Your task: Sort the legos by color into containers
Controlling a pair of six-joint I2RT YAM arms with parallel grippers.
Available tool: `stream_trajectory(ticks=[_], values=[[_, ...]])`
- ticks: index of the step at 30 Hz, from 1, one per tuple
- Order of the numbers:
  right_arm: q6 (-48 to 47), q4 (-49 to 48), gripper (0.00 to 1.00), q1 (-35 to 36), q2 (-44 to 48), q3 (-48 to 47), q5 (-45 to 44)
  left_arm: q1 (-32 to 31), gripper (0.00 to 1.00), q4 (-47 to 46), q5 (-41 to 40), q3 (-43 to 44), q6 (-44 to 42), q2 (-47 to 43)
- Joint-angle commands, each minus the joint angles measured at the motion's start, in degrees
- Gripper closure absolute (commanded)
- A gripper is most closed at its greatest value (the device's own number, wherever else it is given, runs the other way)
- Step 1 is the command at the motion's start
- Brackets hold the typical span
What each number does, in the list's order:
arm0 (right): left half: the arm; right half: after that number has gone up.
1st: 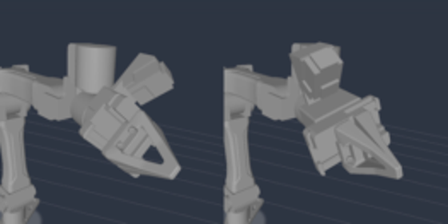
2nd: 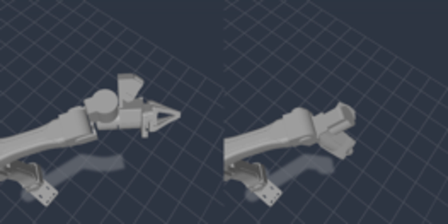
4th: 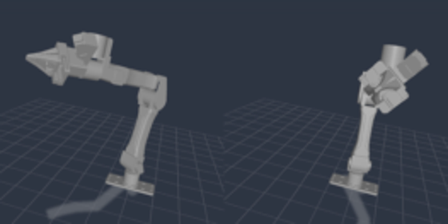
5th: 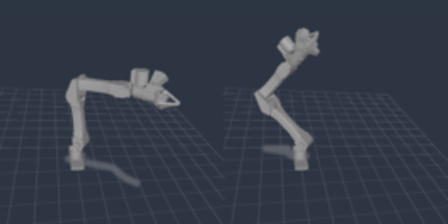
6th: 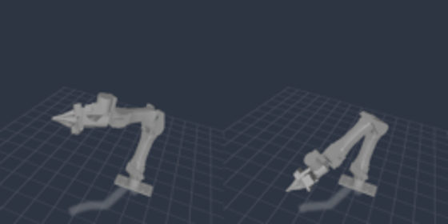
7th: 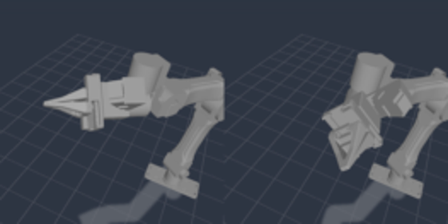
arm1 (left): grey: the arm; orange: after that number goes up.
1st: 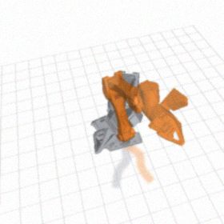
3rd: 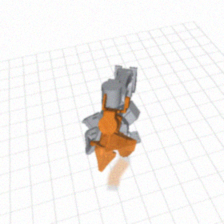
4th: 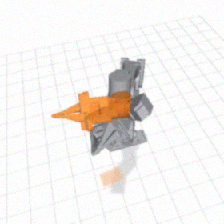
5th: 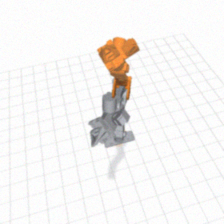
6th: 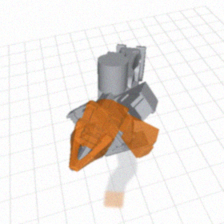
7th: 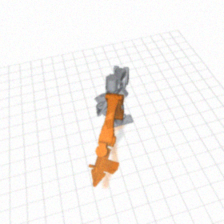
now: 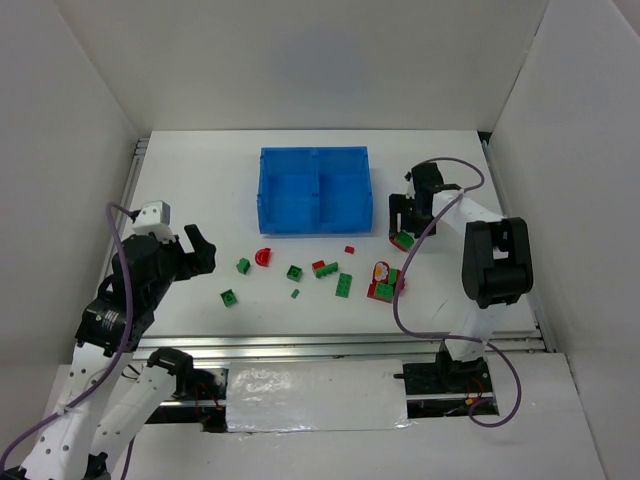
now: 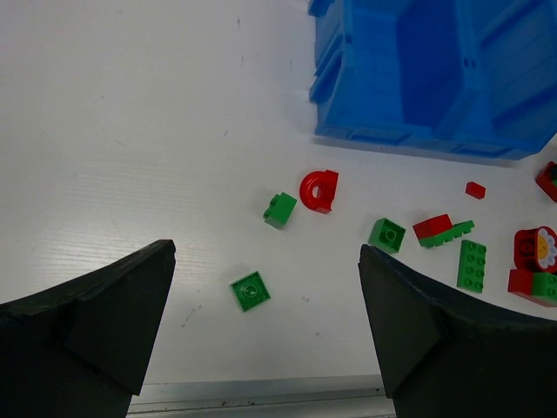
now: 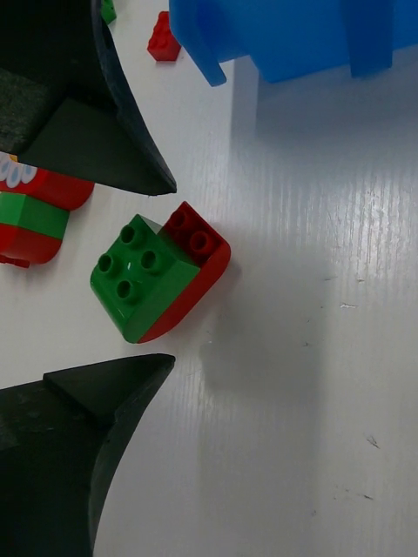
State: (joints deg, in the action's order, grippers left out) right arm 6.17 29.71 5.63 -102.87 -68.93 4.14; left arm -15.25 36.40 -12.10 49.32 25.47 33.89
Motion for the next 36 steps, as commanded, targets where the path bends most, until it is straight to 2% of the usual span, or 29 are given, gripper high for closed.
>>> stream_trajectory(ticks=[1,3,5,6,8,9,12,14,16,18,20,27,36], values=[[-1.0,1.8,0.2,0.0,-0.6,-2.3,1.1,-0.1,0.01,-1.7,-0.9,0.4,-0.8,-0.3],[-0.8,1.0,0.21,0.4,-0.5,-1.5,0.7,-0.1,0.01,-1.7,-0.8,0.4,-0.8,-0.2],[-0.5,1.4,0.31,0.4,-1.3,-2.2,-0.7,-0.1,0.01,-1.8,-0.7,0.4,-0.7,0.0],[0.2,2.0,0.43,0.4,-1.5,-2.5,-1.5,-0.1,0.01,-1.8,-0.6,0.4,-0.8,0.1],[0.8,2.7,0.51,0.7,-1.3,-2.4,-3.5,-0.1,0.01,-1.6,-0.7,0.5,-0.8,0.4],[1.6,2.7,0.59,0.8,-0.8,-2.3,-4.0,-0.1,0.0,-1.6,-0.6,0.5,-0.8,0.5],[2.9,2.1,0.69,1.1,1.2,-0.7,-6.1,-0.1,0.01,-1.7,-0.6,0.4,-0.9,0.7],[3.4,2.3,0.71,1.1,1.6,-0.3,-6.7,-0.1,0.0,-1.7,-0.7,0.5,-0.9,1.0],[4.1,2.8,0.8,1.1,1.1,-0.4,-7.0,-0.1,0.0,-1.6,-0.8,0.5,-0.8,1.1],[4.4,2.6,0.83,1.1,0.8,-0.3,-6.5,-0.1,0.01,-1.6,-0.8,0.6,-0.8,1.1],[5.2,2.5,1.0,1.1,0.7,-0.5,-7.5,-0.1,0.01,-1.7,-0.7,0.4,-0.8,1.0],[8.6,1.0,1.0,1.1,3.7,0.3,-7.8,-0.1,0.0,-1.7,-0.6,0.6,-0.9,1.4],[15.5,-4.7,1.0,0.3,13.6,6.3,-8.8,-0.1,0.01,-2.1,0.4,0.5,-1.2,1.7]])
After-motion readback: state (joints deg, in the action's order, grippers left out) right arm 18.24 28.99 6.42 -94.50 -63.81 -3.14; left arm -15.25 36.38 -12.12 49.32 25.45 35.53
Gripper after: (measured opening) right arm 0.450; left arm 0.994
